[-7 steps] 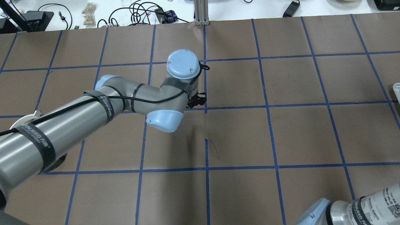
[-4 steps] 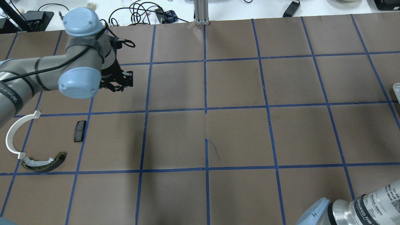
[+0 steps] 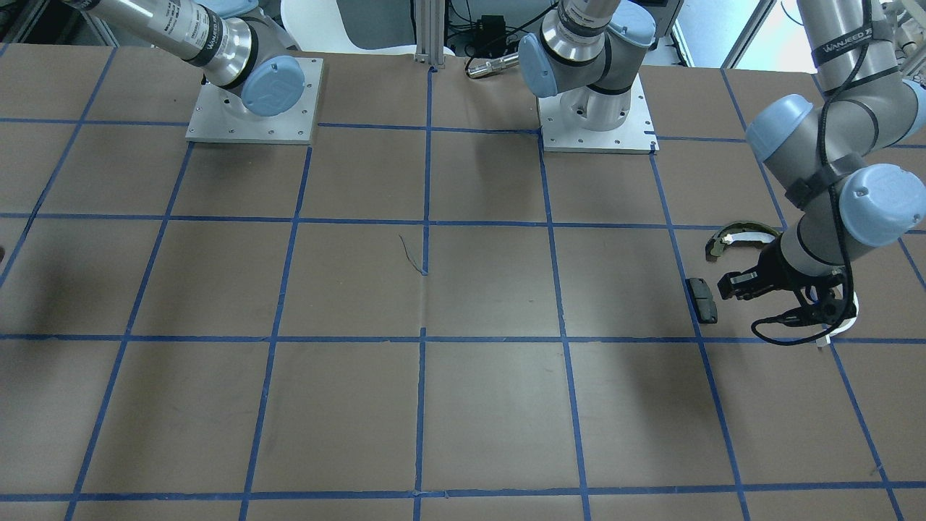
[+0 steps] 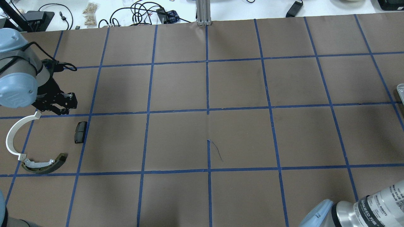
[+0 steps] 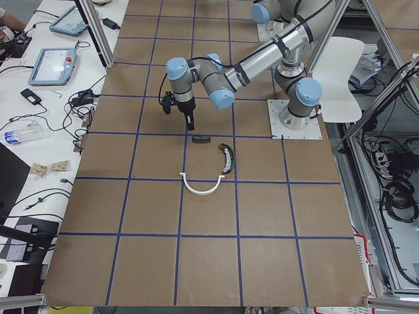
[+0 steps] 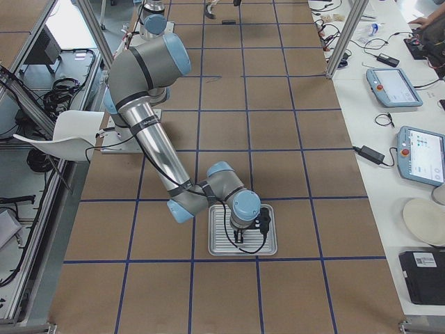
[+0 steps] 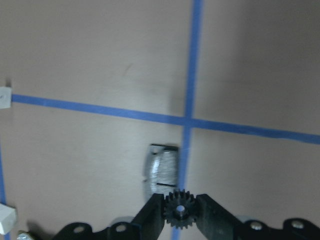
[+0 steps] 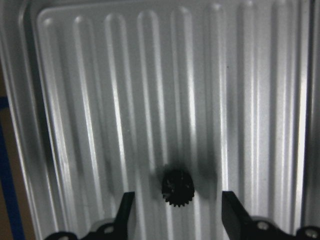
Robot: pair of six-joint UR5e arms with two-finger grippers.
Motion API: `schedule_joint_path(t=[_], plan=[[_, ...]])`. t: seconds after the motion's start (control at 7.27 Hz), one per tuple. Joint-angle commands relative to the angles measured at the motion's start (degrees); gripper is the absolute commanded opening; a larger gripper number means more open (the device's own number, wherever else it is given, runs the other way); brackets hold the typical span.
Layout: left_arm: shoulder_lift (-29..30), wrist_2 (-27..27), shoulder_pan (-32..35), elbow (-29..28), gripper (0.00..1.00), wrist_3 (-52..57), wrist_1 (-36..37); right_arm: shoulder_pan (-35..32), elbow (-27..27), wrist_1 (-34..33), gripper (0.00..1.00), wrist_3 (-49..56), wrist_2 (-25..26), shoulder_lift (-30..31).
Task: Place bearing gear from tray to pile
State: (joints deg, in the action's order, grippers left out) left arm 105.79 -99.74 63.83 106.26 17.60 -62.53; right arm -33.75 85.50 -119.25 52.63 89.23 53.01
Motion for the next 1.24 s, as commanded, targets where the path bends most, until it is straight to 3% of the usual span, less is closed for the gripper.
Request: schedule_joint_path(t=[0.0, 0.28, 0.41, 0.55, 0.83, 0.96, 1.1], plan=[[3.7, -0.1, -3.3, 3.1, 0.00, 1.8, 8.4, 0.0, 0.4, 0.0, 0.43, -0.1, 0.3, -0.1], [6.4, 0.3, -3.5, 3.8, 0.00, 1.7, 9.1, 0.0, 0.2, 0.0, 0.11, -0.2, 0.3, -0.1], [6.7, -0.2, -3.5, 4.5, 0.03, 1.7, 9.2, 0.0, -0.2, 0.1, 0.00, -1.6, 1.0, 0.0], [6.5, -0.4, -3.4, 4.2, 0.99, 1.9, 9.4, 0.0, -0.2, 0.2, 0.00, -1.7, 1.0, 0.1], [4.3, -0.5, -2.3, 3.9, 1.00, 1.7, 7.8, -0.9, -0.2, 1.7, 0.00, -1.7, 1.6, 4.5], [0.9, 0.1, -1.8, 2.4, 1.00, 1.2, 2.0, -3.8, -0.1, 5.4, 0.00, -1.7, 1.7, 7.9], [-2.5, 1.2, 1.3, -3.2, 1.00, -0.5, -9.1, -8.1, 0.1, 9.2, 0.00, -2.9, 1.9, 10.8]])
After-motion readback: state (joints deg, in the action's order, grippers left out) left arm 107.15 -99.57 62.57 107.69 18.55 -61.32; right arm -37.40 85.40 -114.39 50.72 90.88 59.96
